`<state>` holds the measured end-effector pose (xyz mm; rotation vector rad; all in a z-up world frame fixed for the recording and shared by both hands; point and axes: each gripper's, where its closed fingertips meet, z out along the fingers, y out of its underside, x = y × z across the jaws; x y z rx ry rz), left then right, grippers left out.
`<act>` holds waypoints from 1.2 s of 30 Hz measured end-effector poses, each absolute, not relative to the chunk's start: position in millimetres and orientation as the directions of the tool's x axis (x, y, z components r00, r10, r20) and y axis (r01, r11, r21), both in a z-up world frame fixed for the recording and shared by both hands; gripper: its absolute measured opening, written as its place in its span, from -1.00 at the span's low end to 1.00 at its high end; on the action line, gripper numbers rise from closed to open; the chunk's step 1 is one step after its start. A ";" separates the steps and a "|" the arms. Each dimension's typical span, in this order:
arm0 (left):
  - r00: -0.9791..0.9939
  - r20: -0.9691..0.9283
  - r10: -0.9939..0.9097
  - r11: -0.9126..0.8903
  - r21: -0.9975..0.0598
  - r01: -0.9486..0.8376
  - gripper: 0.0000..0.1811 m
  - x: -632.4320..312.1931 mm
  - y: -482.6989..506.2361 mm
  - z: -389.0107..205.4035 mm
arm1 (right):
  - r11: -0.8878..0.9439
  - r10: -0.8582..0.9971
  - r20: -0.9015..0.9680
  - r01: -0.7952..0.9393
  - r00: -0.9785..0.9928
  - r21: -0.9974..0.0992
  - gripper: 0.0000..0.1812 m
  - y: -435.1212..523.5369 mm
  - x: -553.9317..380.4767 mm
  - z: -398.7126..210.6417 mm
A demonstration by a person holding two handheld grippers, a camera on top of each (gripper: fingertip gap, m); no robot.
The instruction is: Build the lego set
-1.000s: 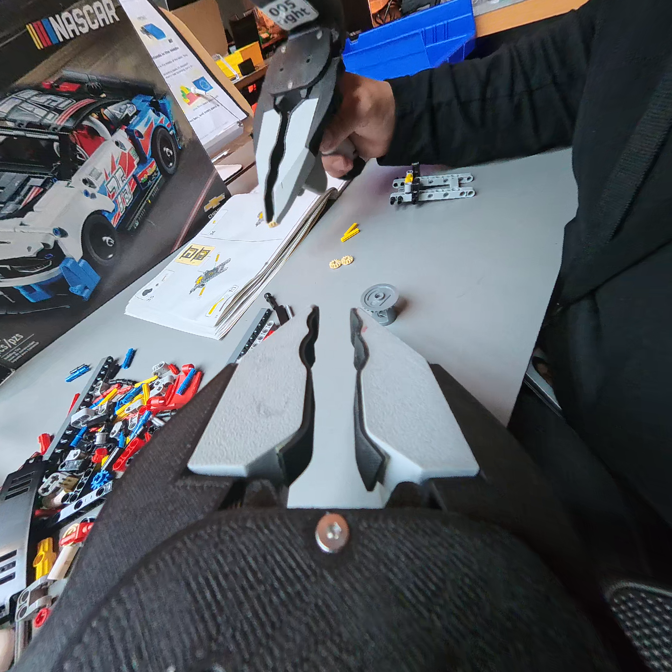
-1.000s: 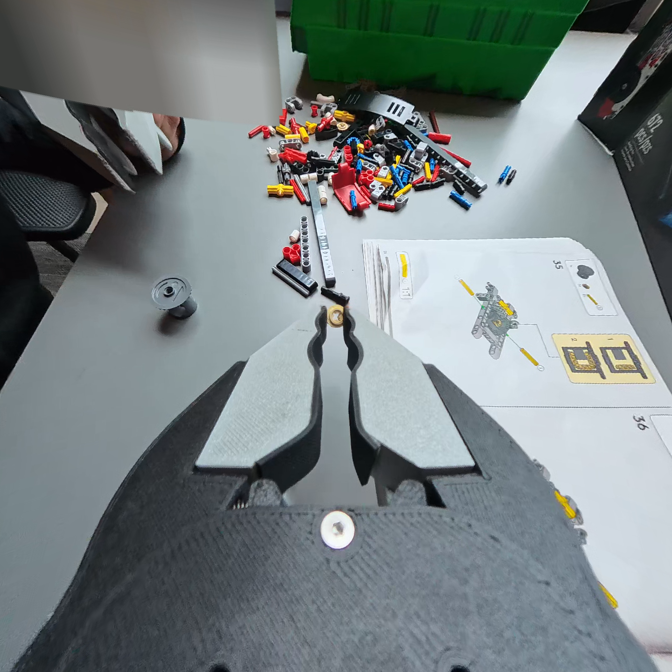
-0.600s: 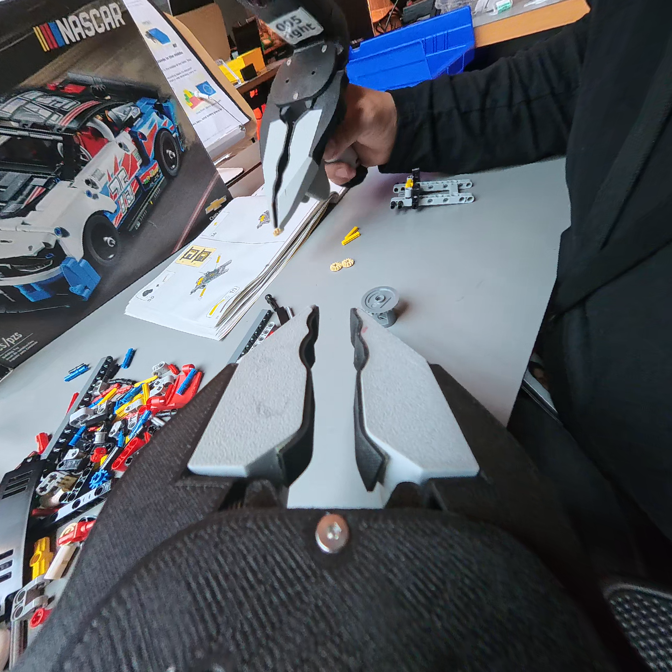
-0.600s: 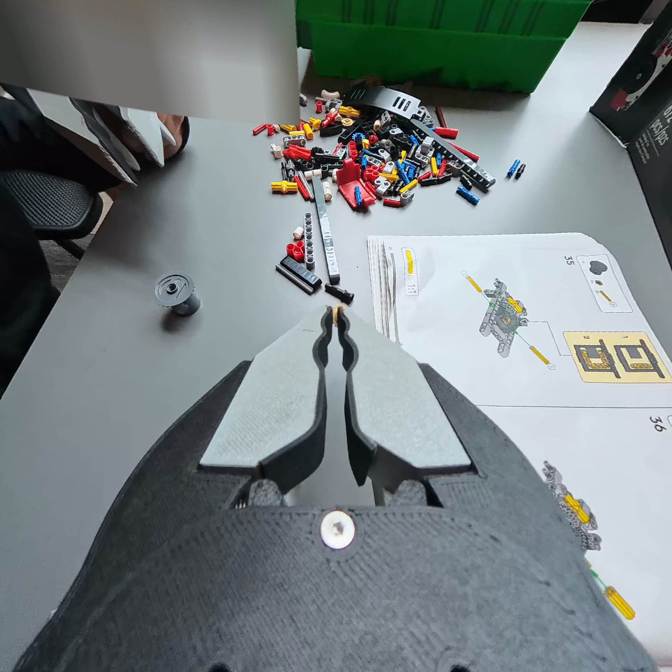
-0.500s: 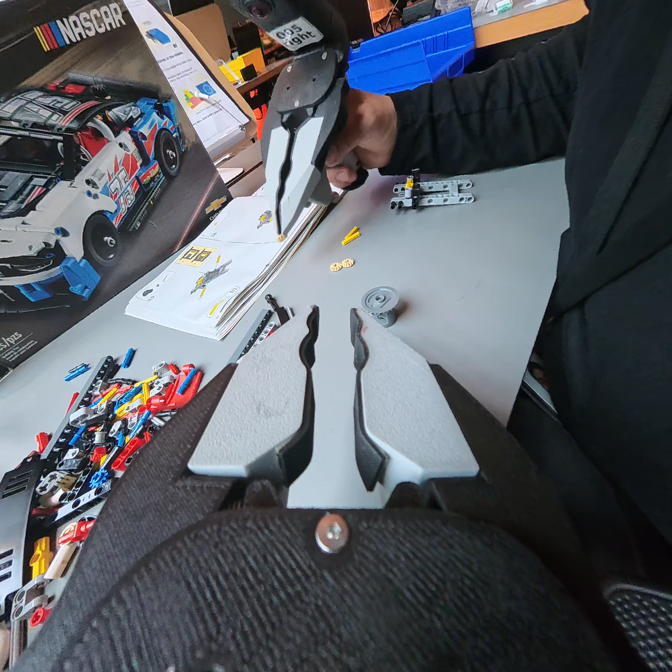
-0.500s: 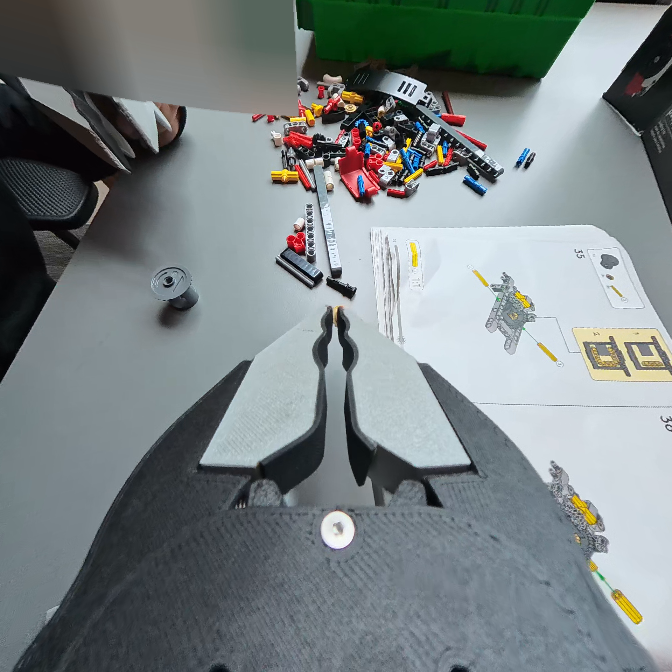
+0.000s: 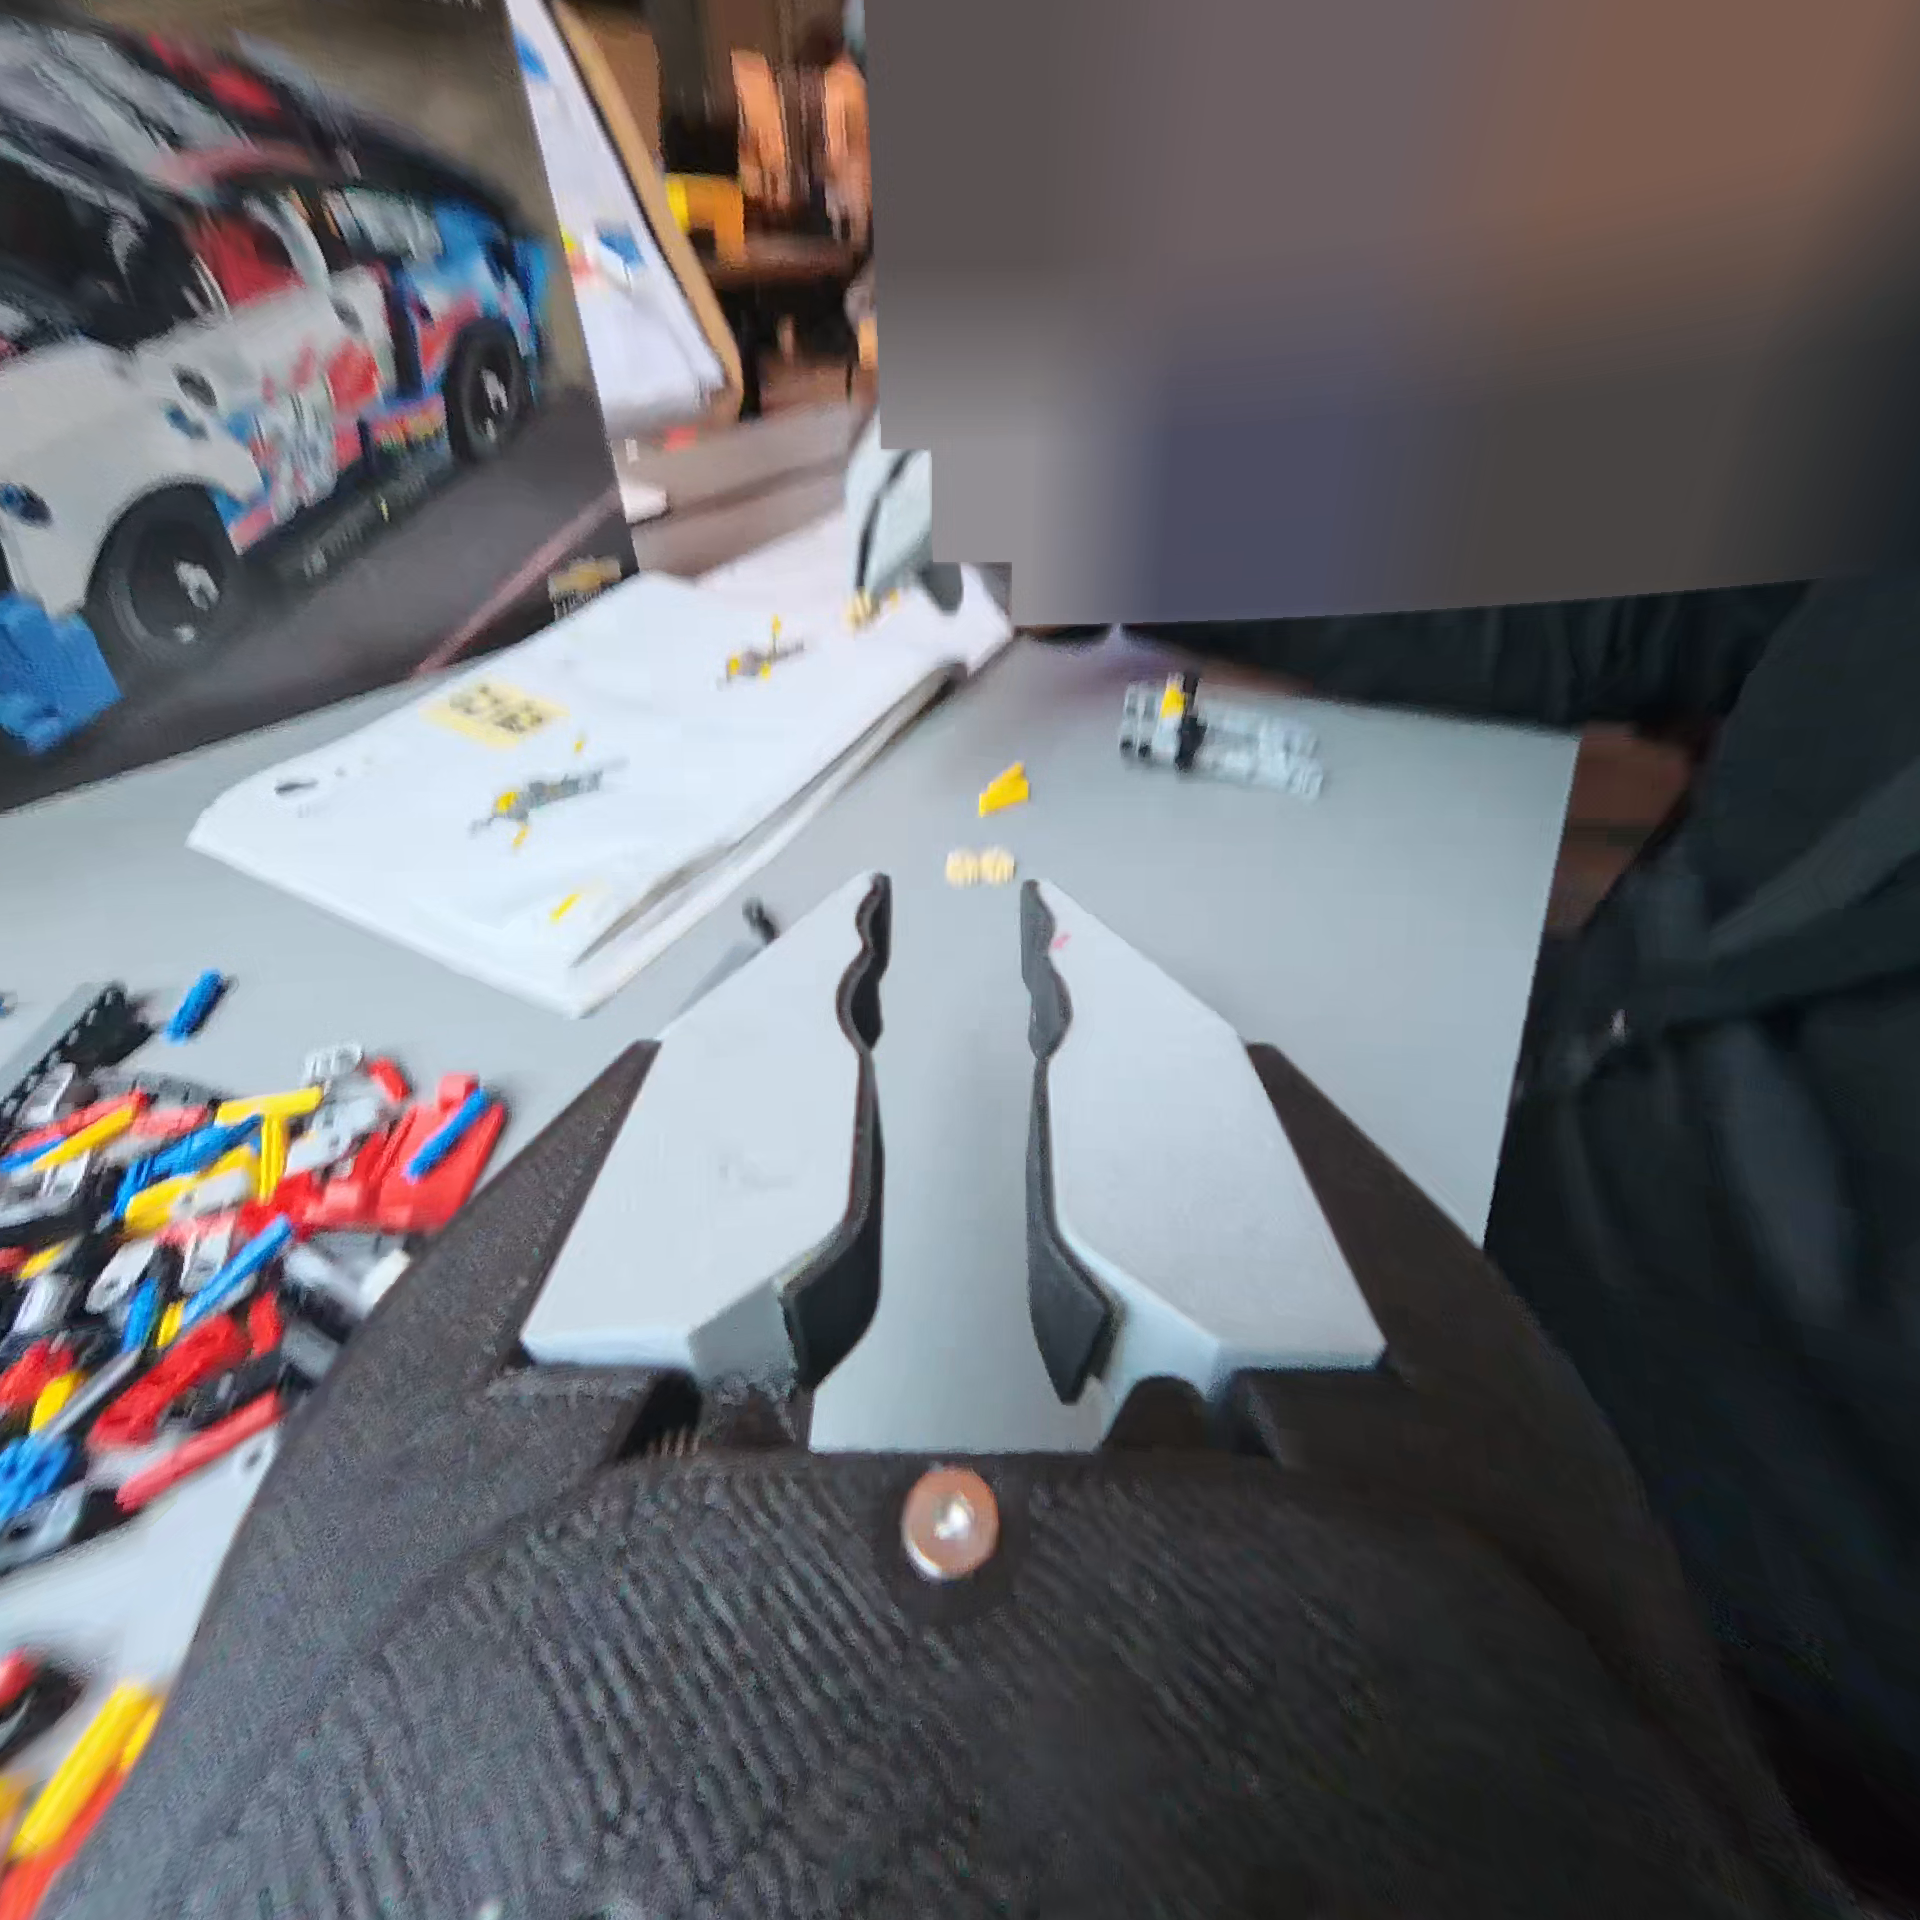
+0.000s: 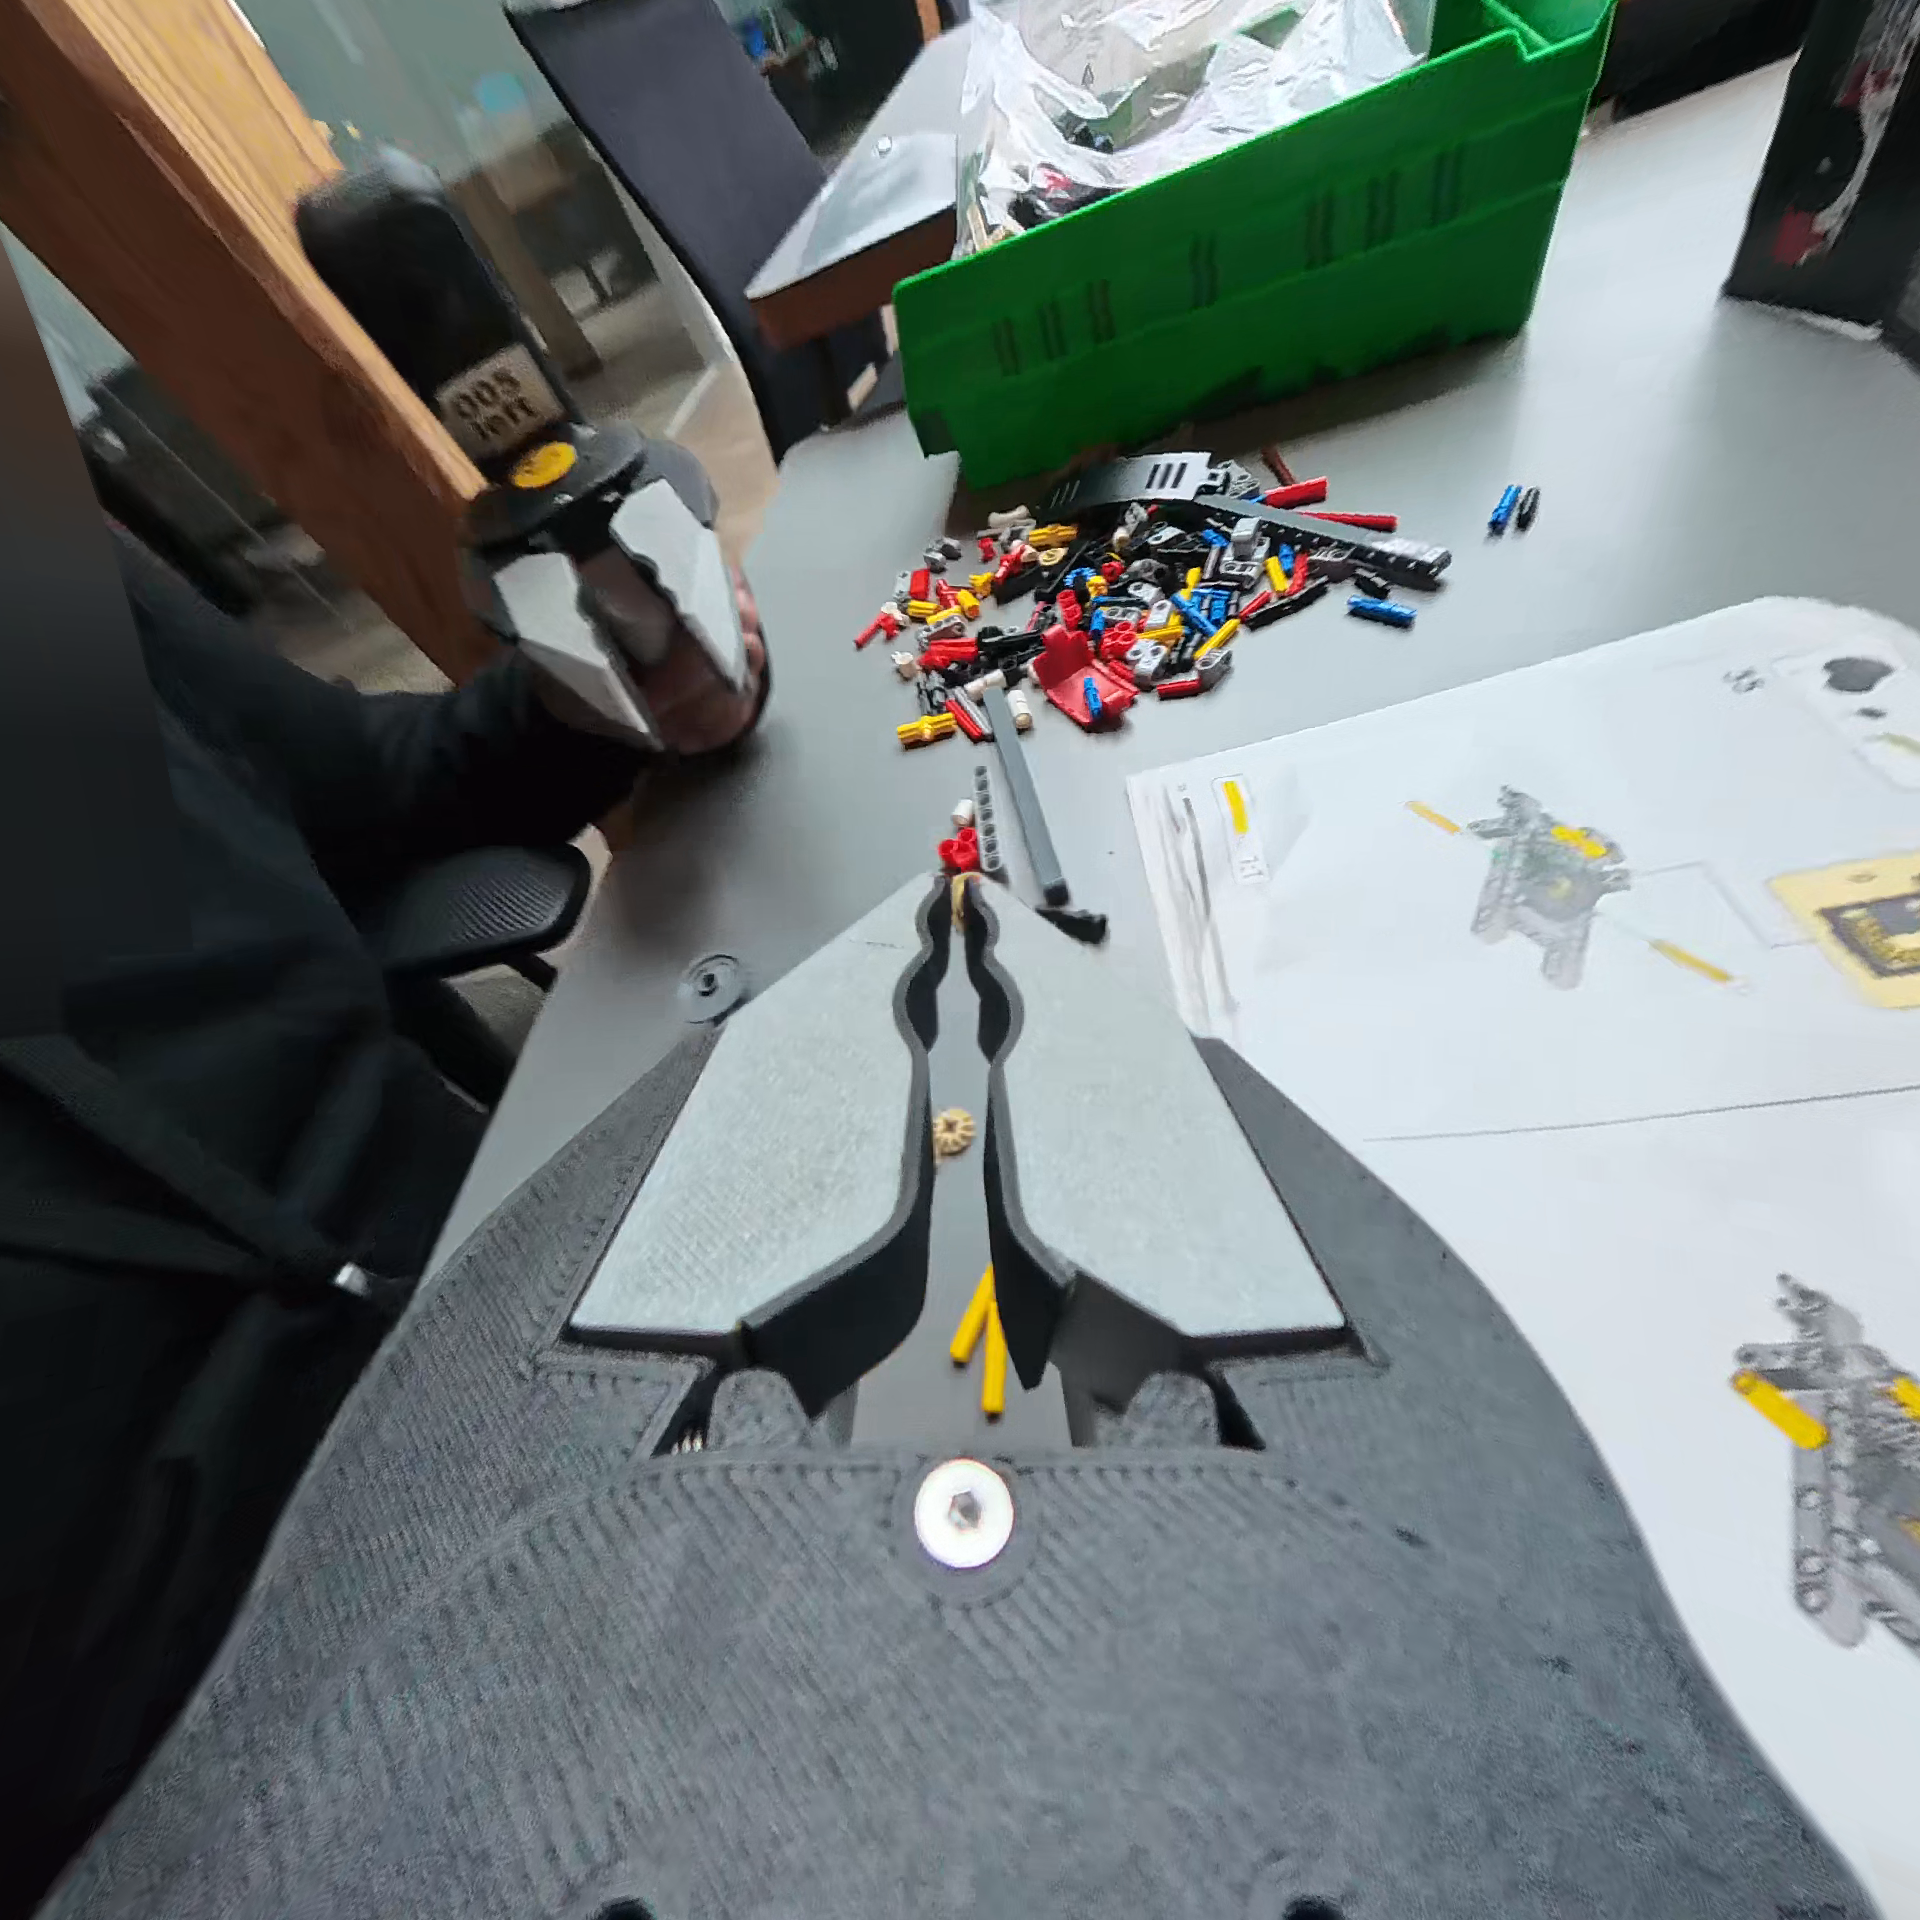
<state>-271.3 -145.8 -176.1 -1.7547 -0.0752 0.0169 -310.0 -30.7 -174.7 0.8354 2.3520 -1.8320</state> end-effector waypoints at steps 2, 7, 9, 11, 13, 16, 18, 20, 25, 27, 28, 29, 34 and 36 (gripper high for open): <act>0.998 0.058 0.020 -0.105 -0.993 0.060 -0.89 -275.9 -132.0 -157.1 | 0.109 0.354 -0.425 0.488 -0.833 -0.866 -1.00 -26.6 -305.8 -174.2; 0.997 0.034 -0.066 -0.286 -0.958 0.013 -0.80 -285.8 -72.9 -156.8 | 0.046 0.286 -0.525 0.559 -0.802 -0.828 -1.00 -22.1 -295.0 -168.8; 0.993 0.038 -0.114 -0.325 -0.946 -0.001 -0.81 -286.9 -49.1 -160.3 | 0.035 0.264 -0.549 0.576 -0.793 -0.816 -1.00 -21.8 -292.4 -166.1; 0.983 0.071 -0.167 -0.360 -0.933 0.007 -0.84 -286.9 -31.1 -164.6 | 0.029 0.244 -0.560 0.583 -0.792 -0.812 -1.00 -22.0 -290.3 -163.7; 0.976 0.101 -0.194 -0.389 -0.921 0.018 -0.86 -289.6 -20.2 -170.7 | 0.020 0.220 -0.572 0.590 -0.790 -0.807 -1.00 -22.0 -288.4 -161.4; 0.951 0.161 -0.263 -0.370 -0.927 0.055 -0.90 -283.8 -13.3 -170.6 | 0.006 0.199 -0.585 0.598 -0.786 -0.801 -1.00 -20.7 -287.6 -161.7; 0.938 0.190 -0.289 -0.368 -0.927 0.075 -0.94 -280.7 -12.9 -170.9 | 0.001 0.183 -0.594 0.604 -0.783 -0.797 -1.00 -20.4 -286.4 -162.4; 0.933 0.198 -0.300 -0.350 -0.933 0.086 -0.96 -280.4 -13.2 -168.8 | 0.007 0.174 -0.603 0.613 -0.779 -0.790 -1.00 -20.2 -284.9 -164.6; 0.919 0.234 -0.318 -0.349 -0.930 0.116 -0.97 -280.4 -14.4 -170.1 | 0.004 0.169 -0.610 0.619 -0.774 -0.785 -1.00 -21.1 -284.3 -167.1; 0.921 0.238 -0.309 -0.365 -0.924 0.116 -0.92 -282.3 -14.8 -174.9 | -0.002 0.156 -0.611 0.618 -0.776 -0.786 -1.00 -22.9 -283.2 -165.2; 0.916 0.247 -0.315 -0.372 -0.920 0.120 -0.91 -281.3 -15.4 -176.5 | -0.003 0.152 -0.610 0.617 -0.778 -0.787 -1.00 -23.9 -282.7 -164.4; 0.913 0.255 -0.320 -0.375 -0.918 0.125 -0.91 -280.0 -15.7 -177.2 | -0.002 0.148 -0.606 0.612 -0.782 -0.791 -1.00 -25.0 -281.9 -163.6; 0.906 0.253 -0.340 -0.354 -0.927 0.126 -0.98 -274.8 -16.2 -173.8 | -0.002 0.154 -0.588 0.595 -0.794 -0.804 -1.00 -26.5 -281.7 -161.6; 0.900 0.267 -0.345 -0.342 -0.929 0.144 -0.98 -274.5 -16.6 -171.3 | -0.009 0.146 -0.586 0.591 -0.797 -0.807 -1.00 -26.8 -280.9 -159.6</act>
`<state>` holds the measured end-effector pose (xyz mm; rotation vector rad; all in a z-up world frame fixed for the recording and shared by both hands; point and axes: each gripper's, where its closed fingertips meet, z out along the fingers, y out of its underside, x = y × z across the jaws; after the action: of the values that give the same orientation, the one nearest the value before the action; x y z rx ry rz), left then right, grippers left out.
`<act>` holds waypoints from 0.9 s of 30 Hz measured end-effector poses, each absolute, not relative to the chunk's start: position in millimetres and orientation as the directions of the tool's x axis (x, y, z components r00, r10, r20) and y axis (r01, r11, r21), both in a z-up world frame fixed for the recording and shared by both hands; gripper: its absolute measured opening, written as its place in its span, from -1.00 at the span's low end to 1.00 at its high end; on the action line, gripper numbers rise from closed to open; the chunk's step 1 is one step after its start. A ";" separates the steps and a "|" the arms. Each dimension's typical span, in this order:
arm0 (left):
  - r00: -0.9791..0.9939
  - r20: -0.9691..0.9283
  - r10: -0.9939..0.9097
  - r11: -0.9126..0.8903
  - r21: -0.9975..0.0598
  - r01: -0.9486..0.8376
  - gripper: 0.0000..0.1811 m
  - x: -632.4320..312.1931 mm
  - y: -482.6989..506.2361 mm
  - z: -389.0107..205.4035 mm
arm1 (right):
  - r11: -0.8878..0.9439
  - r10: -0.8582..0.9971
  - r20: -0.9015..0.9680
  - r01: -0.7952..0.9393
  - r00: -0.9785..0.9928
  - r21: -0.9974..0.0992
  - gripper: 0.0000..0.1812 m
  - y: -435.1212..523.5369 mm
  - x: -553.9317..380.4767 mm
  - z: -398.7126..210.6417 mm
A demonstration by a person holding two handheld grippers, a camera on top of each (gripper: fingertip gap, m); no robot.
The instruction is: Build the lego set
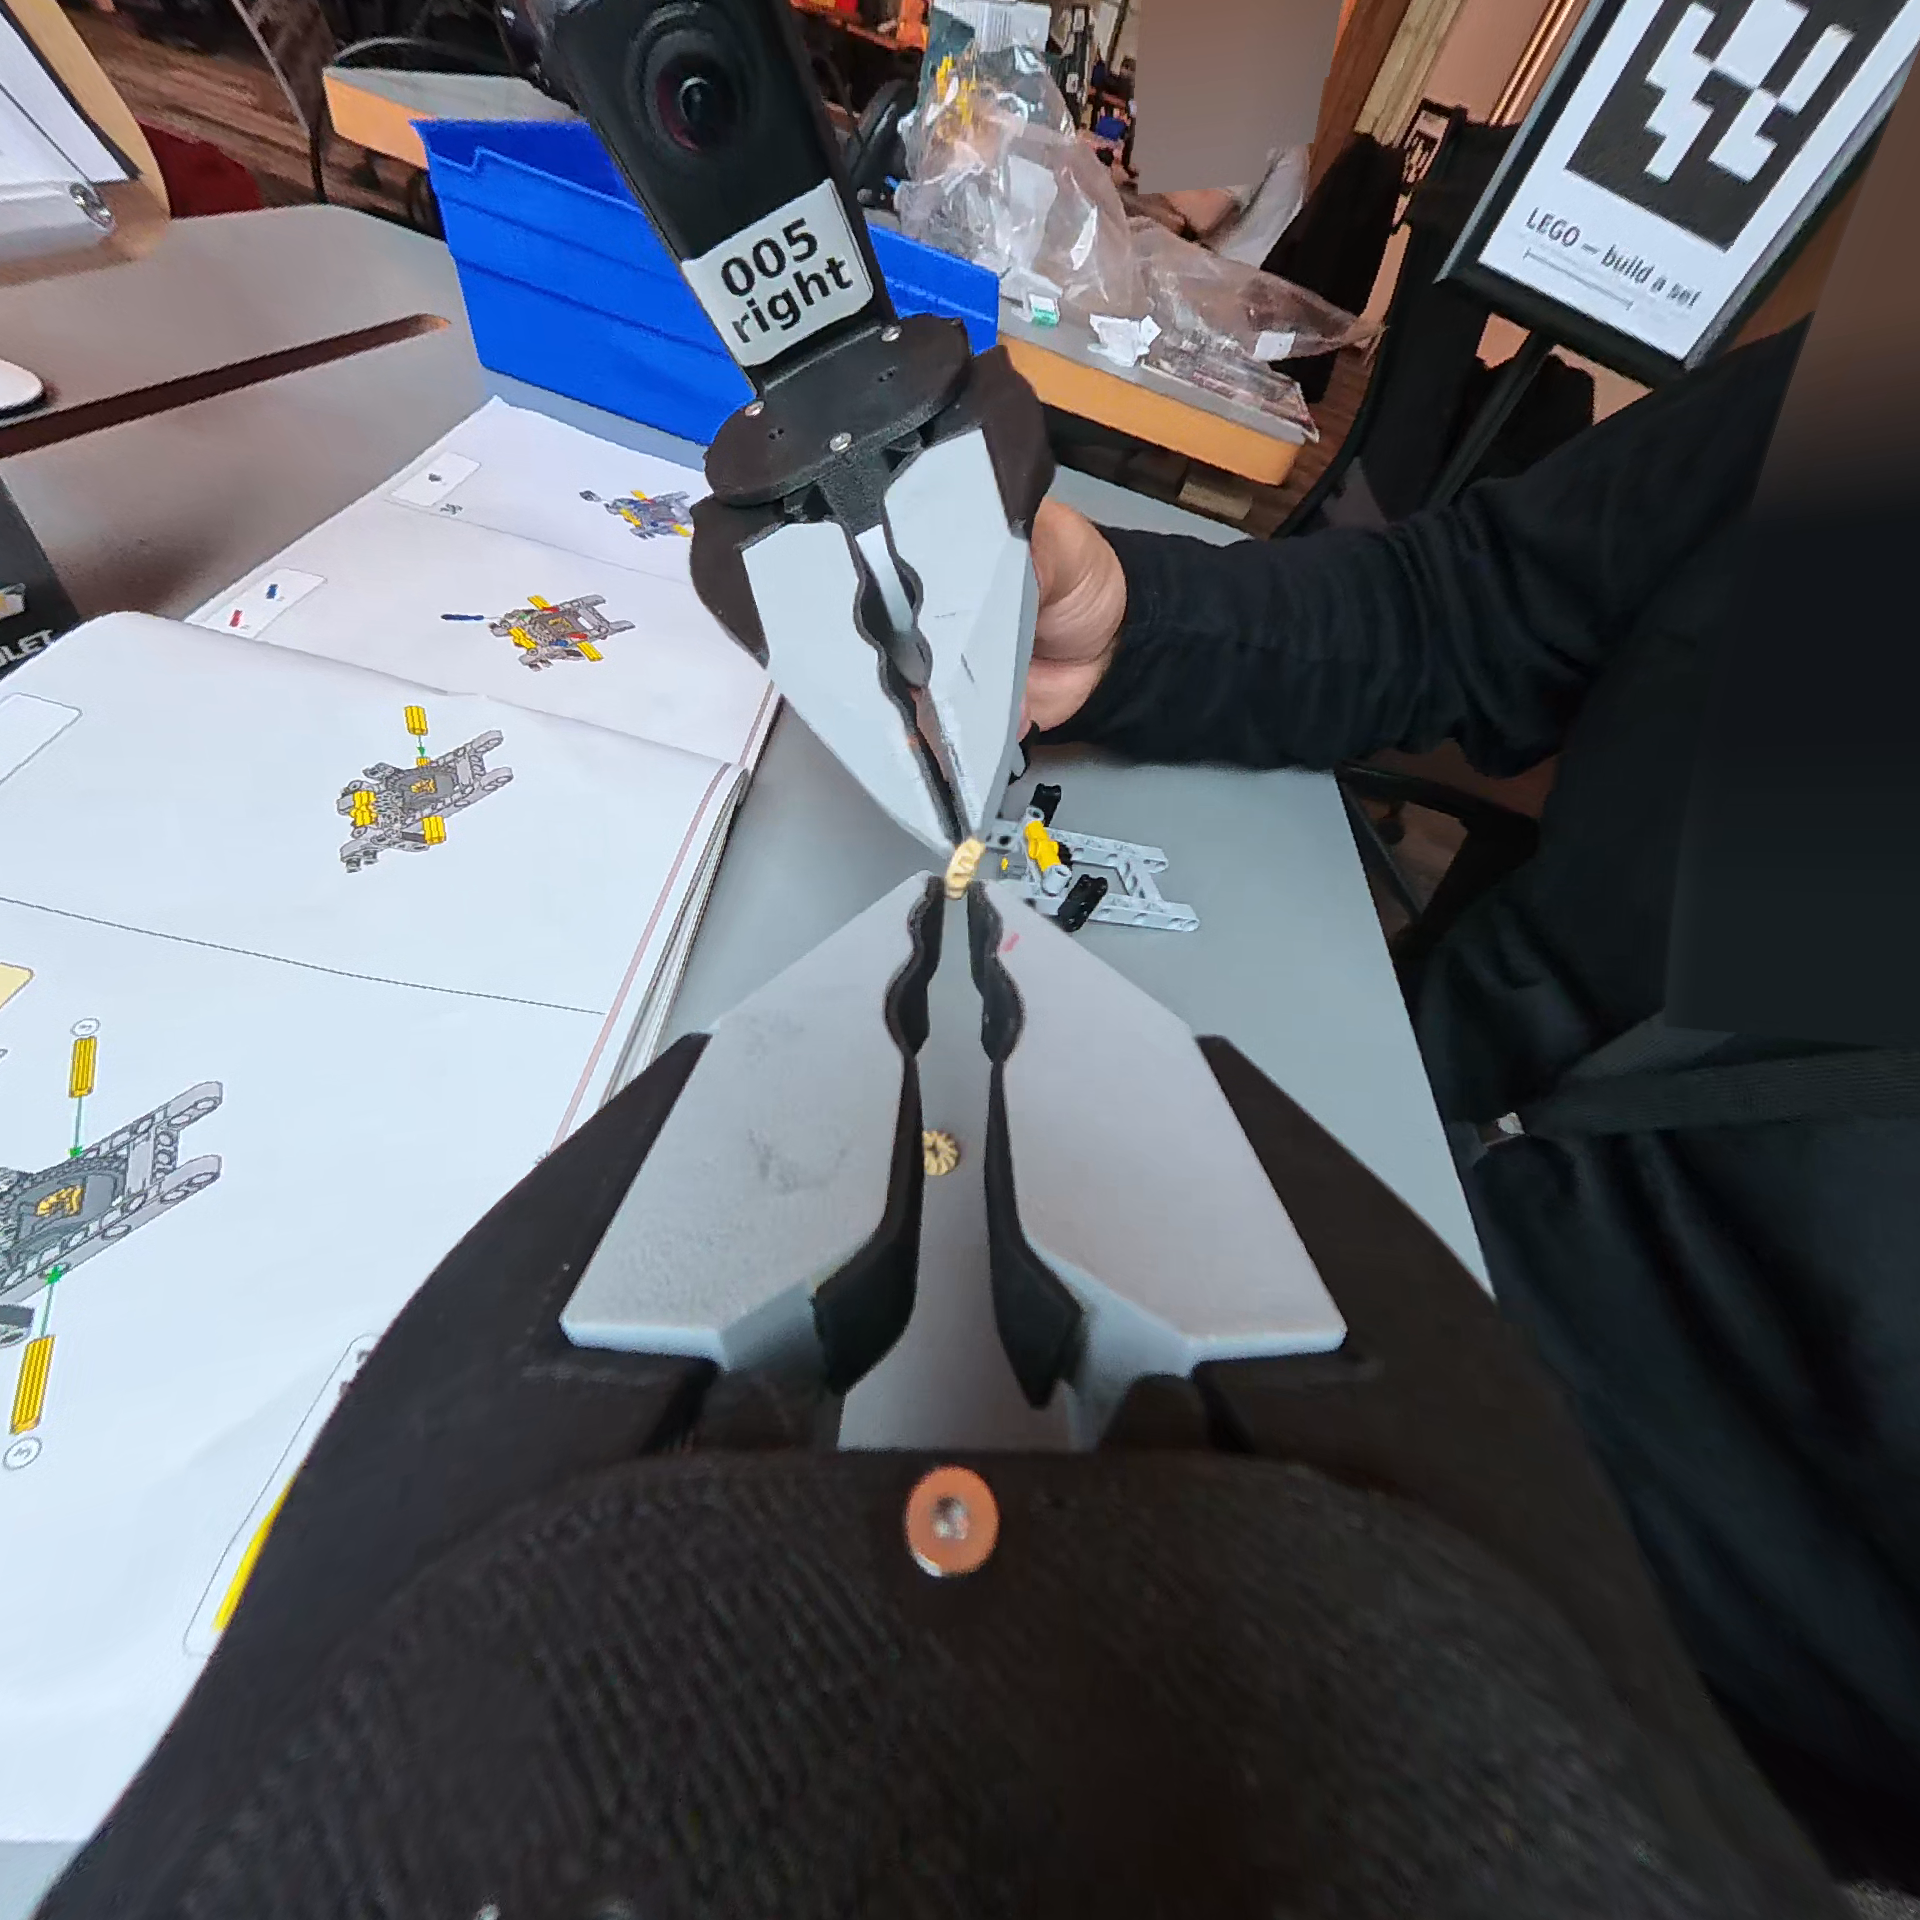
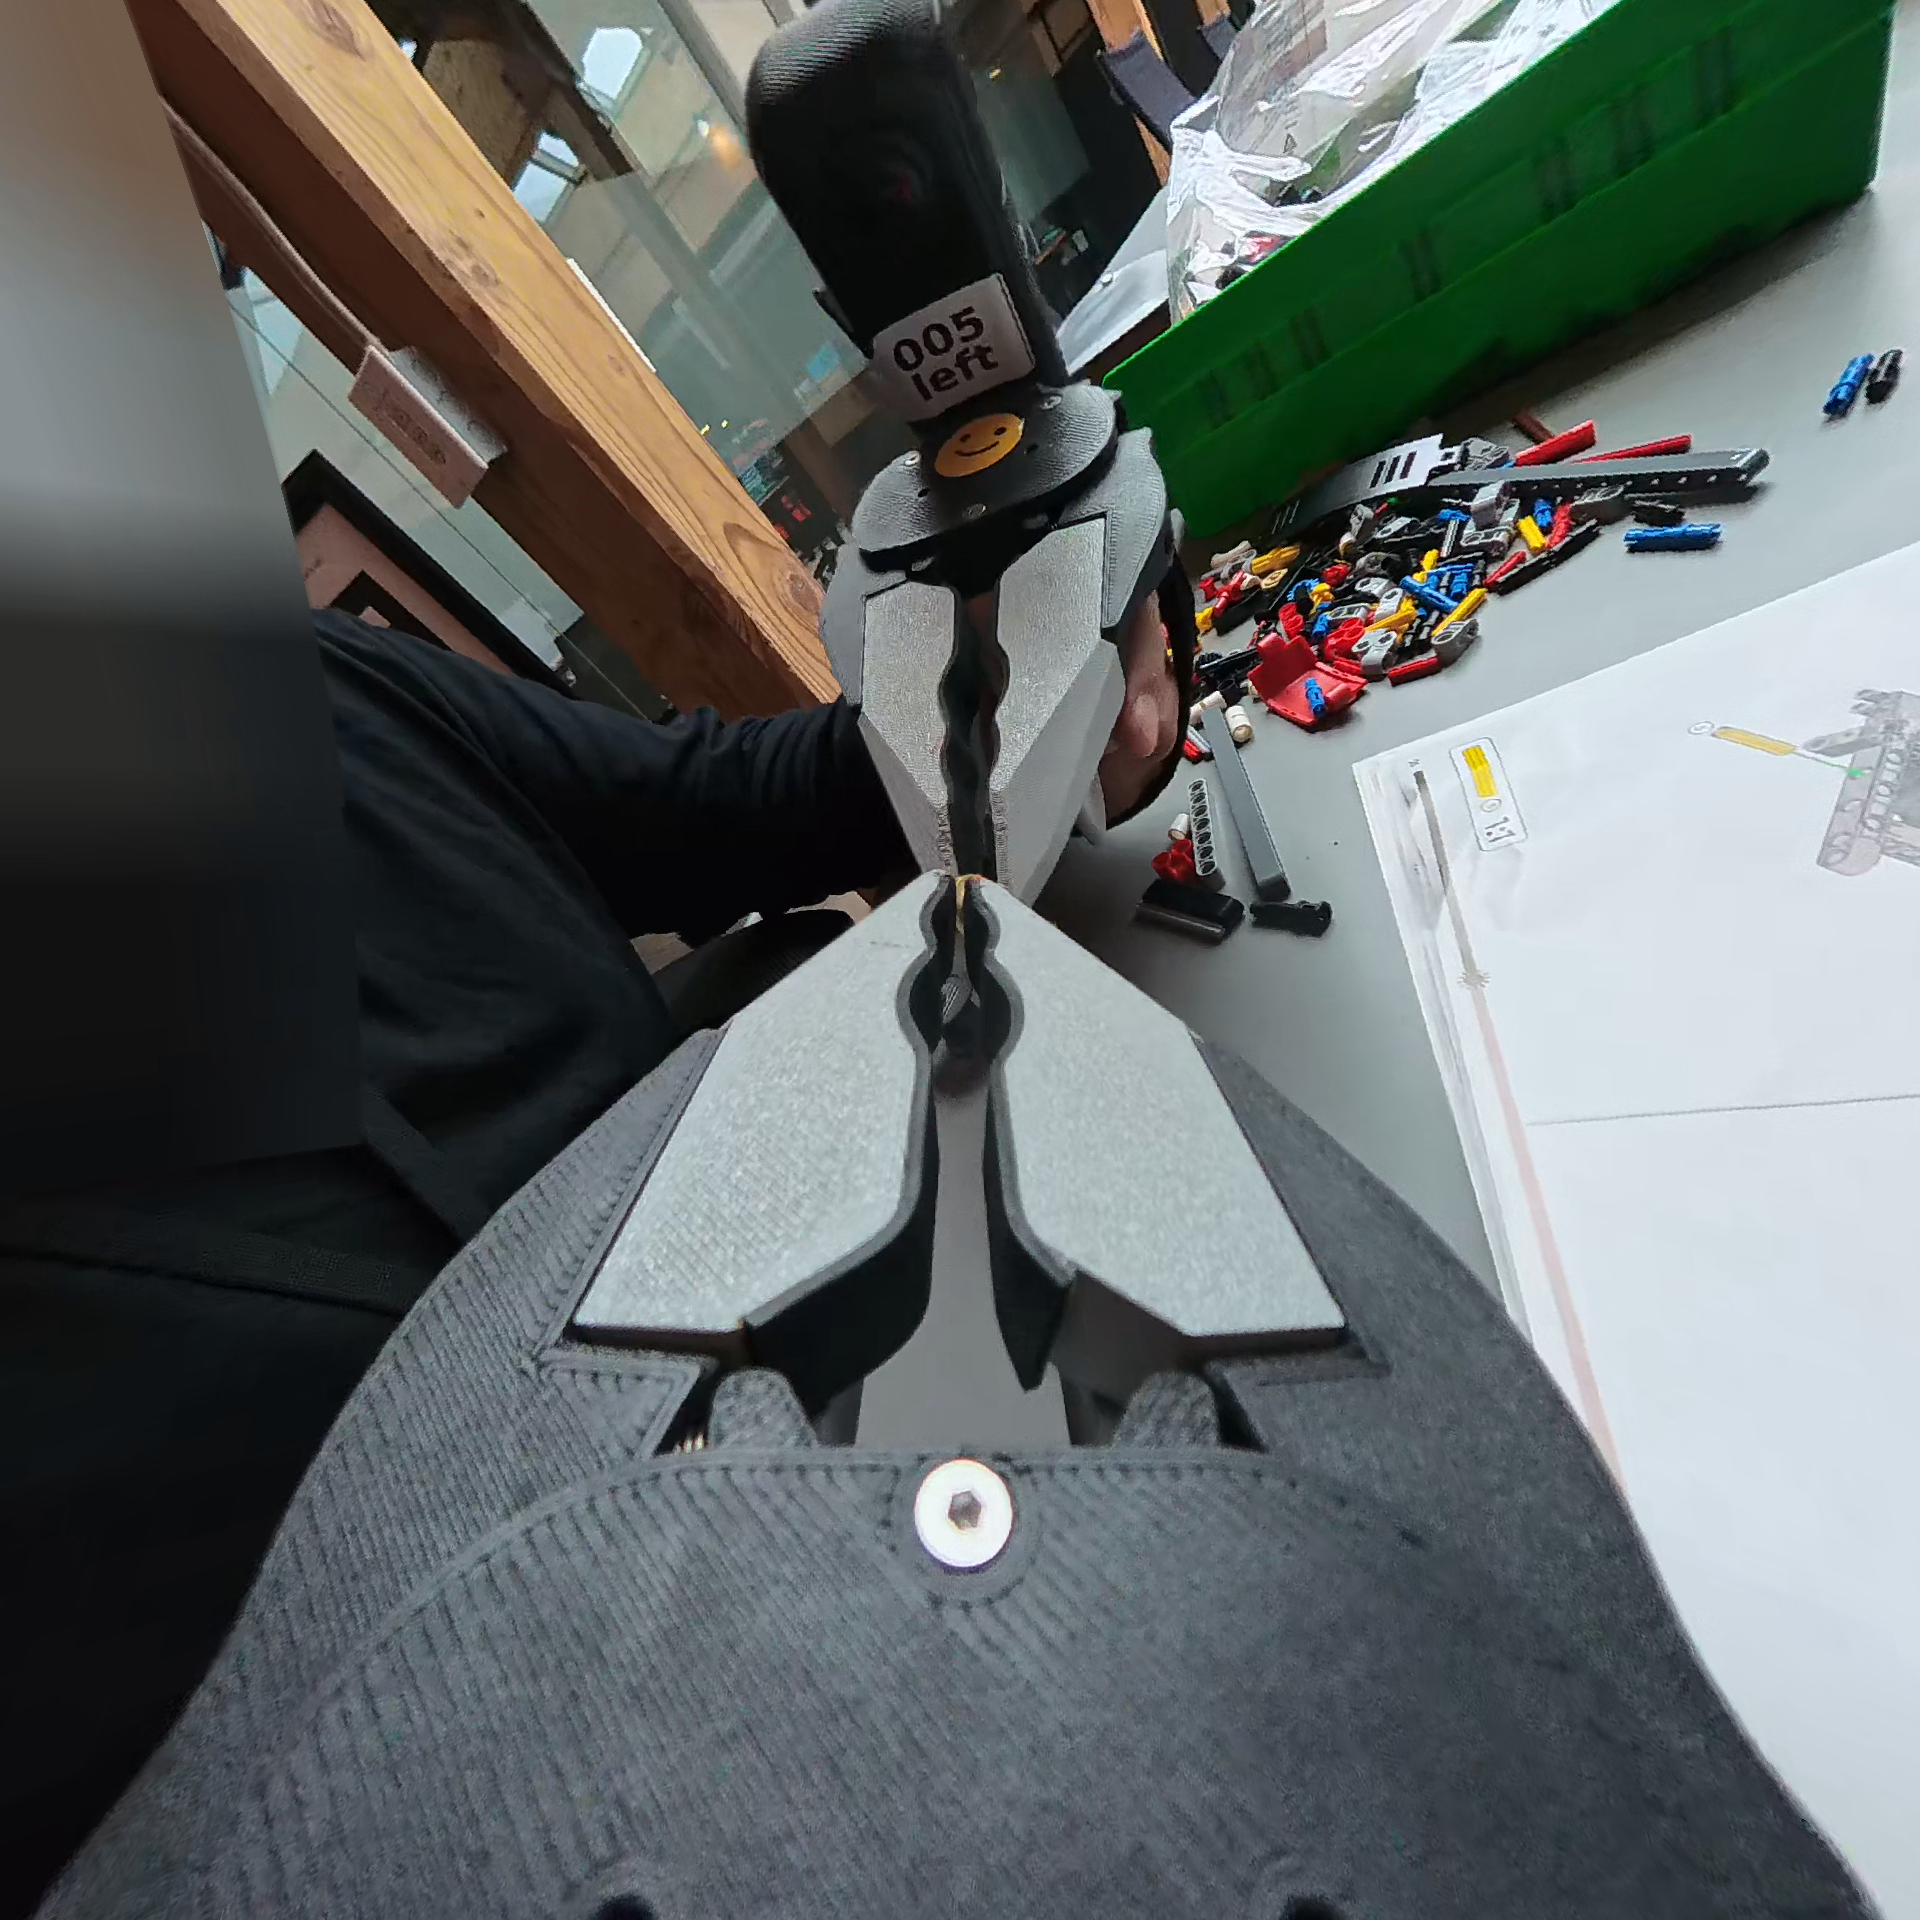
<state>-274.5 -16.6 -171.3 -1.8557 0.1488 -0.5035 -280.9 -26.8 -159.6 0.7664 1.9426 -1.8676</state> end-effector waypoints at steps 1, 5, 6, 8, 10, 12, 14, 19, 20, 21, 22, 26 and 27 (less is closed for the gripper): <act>0.895 0.278 -0.350 -0.338 -0.928 0.156 -0.98 -274.0 -16.9 -170.4 | -0.008 0.145 -0.582 0.587 -0.800 -0.809 -1.00 -27.1 -280.6 -159.2; 0.874 0.318 -0.367 -0.320 -0.926 0.202 -0.92 -273.2 -17.6 -166.8 | 0.012 0.167 -0.561 0.571 -0.811 -0.821 -1.00 -27.0 -280.8 -162.0; 0.868 0.328 -0.373 -0.315 -0.925 0.214 -0.90 -273.0 -17.9 -165.3 | 0.009 0.168 -0.560 0.569 -0.812 -0.822 -1.00 -26.7 -280.9 -162.2; 0.869 0.326 -0.371 -0.314 -0.925 0.213 -0.94 -273.7 -18.0 -165.1 | 0.005 0.157 -0.564 0.571 -0.811 -0.821 -1.00 -26.9 -279.8 -161.7; 0.877 0.307 -0.371 -0.312 -0.930 0.193 -0.98 -272.9 -18.0 -165.5 | 0.005 0.153 -0.558 0.566 -0.815 -0.825 -1.00 -27.6 -278.6 -161.0; 0.879 0.301 -0.370 -0.307 -0.933 0.191 -0.98 -272.1 -17.8 -164.4 | 0.004 0.156 -0.545 0.553 -0.823 -0.833 -1.00 -27.3 -278.2 -159.3; 0.880 0.296 -0.371 -0.299 -0.936 0.188 -0.98 -271.4 -17.7 -162.5 | 0.003 0.161 -0.530 0.538 -0.832 -0.843 -1.00 -27.4 -277.8 -157.5; 0.897 0.270 -0.351 -0.298 -0.940 0.166 -0.99 -272.4 -18.3 -164.0 | 0.011 0.189 -0.507 0.518 -0.841 -0.855 -1.00 -27.7 -279.0 -158.8; 0.899 0.266 -0.348 -0.300 -0.940 0.162 -0.99 -272.3 -18.5 -164.7 | 0.019 0.200 -0.498 0.512 -0.844 -0.859 -1.00 -27.8 -279.3 -159.6; 0.901 0.262 -0.346 -0.301 -0.941 0.158 -0.99 -272.0 -18.6 -165.0 | 0.026 0.213 -0.486 0.502 -0.848 -0.865 -1.00 -27.6 -279.6 -159.9; 0.904 0.256 -0.343 -0.303 -0.941 0.152 -0.99 -271.9 -18.9 -165.7 | 0.034 0.232 -0.470 0.490 -0.852 -0.871 -1.00 -26.7 -280.5 -160.4; 0.912 0.240 -0.333 -0.295 -0.945 0.141 -0.99 -273.2 -19.4 -165.1 | 0.072 0.275 -0.426 0.460 -0.862 -0.885 -1.00 -22.9 -280.7 -162.4; 0.915 0.238 -0.326 -0.294 -0.945 0.141 -0.99 -274.8 -19.1 -165.4 | 0.079 0.281 -0.418 0.455 -0.864 -0.887 -1.00 -22.0 -280.3 -162.5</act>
<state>-274.8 -19.1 -165.4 -1.8137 0.1381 -0.4596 -280.3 -22.0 -162.5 0.7573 2.2017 -1.8970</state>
